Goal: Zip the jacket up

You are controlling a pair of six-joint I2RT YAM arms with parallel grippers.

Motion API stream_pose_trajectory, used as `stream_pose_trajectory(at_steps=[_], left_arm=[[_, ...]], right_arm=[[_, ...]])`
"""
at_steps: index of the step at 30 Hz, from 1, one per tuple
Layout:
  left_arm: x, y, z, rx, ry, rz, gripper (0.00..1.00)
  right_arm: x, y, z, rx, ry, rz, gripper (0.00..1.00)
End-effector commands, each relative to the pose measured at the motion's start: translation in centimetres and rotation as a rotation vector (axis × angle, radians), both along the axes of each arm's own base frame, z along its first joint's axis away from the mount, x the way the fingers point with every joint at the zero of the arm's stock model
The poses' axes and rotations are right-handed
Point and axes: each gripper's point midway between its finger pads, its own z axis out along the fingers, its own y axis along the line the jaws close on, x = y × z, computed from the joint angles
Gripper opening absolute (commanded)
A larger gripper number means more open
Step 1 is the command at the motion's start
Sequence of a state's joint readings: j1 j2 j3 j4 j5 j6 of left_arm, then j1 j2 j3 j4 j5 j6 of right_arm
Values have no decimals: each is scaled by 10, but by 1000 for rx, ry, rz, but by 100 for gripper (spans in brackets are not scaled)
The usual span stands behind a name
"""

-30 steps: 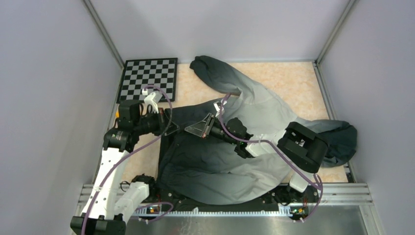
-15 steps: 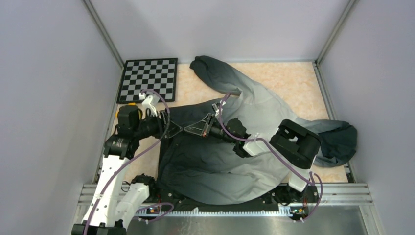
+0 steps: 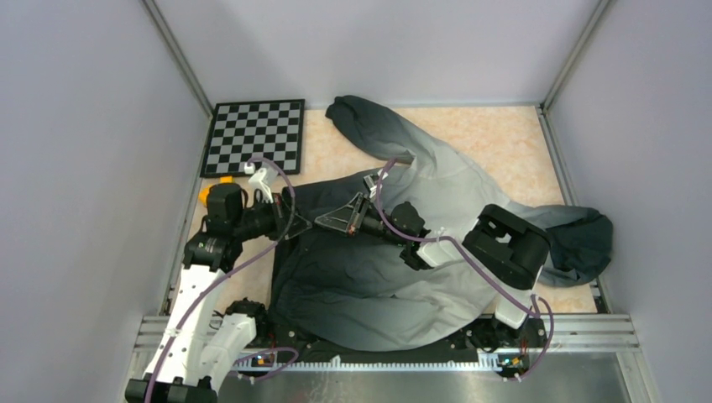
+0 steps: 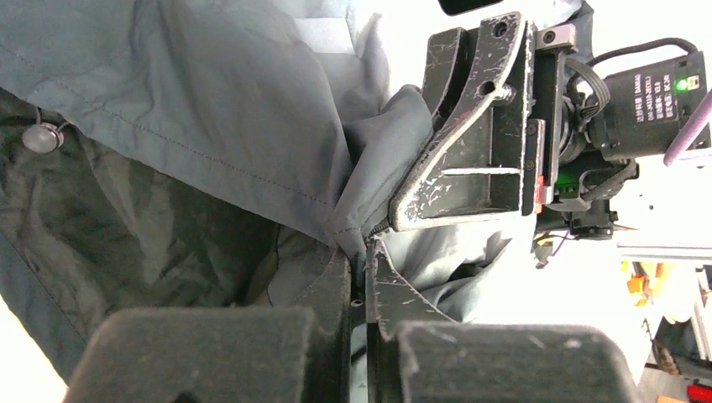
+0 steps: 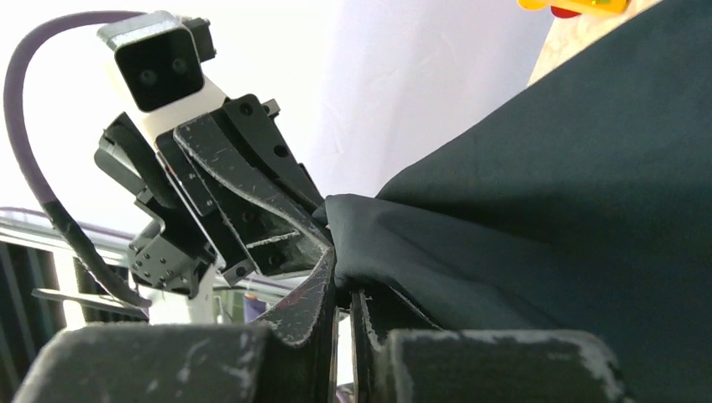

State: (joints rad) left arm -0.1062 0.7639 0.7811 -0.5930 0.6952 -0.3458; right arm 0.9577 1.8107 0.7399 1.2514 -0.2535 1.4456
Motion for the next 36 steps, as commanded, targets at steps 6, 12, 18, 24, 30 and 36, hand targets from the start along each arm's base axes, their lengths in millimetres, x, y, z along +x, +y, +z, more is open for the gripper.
stream_pose_trajectory(at_steps=[6, 12, 18, 24, 30, 36], left_arm=[[-1, -1, 25, 47, -72, -78, 0], [-13, -9, 24, 8, -42, -159, 0], [-16, -11, 23, 1, -30, -175, 0], [-17, -11, 22, -2, -22, -175, 0], [-16, -10, 23, 2, -19, -168, 0], [-15, -11, 26, -7, -23, -171, 0]], right_arm=[[-23, -12, 13, -37, -554, 70, 42], [-28, -10, -2, -133, -771, 118, 49], [-23, -10, 4, -127, -811, 79, 50], [-21, -15, 17, -96, -819, 26, 47], [-26, -20, 27, -54, -821, 17, 39], [-26, -15, 25, -28, -796, 43, 34]])
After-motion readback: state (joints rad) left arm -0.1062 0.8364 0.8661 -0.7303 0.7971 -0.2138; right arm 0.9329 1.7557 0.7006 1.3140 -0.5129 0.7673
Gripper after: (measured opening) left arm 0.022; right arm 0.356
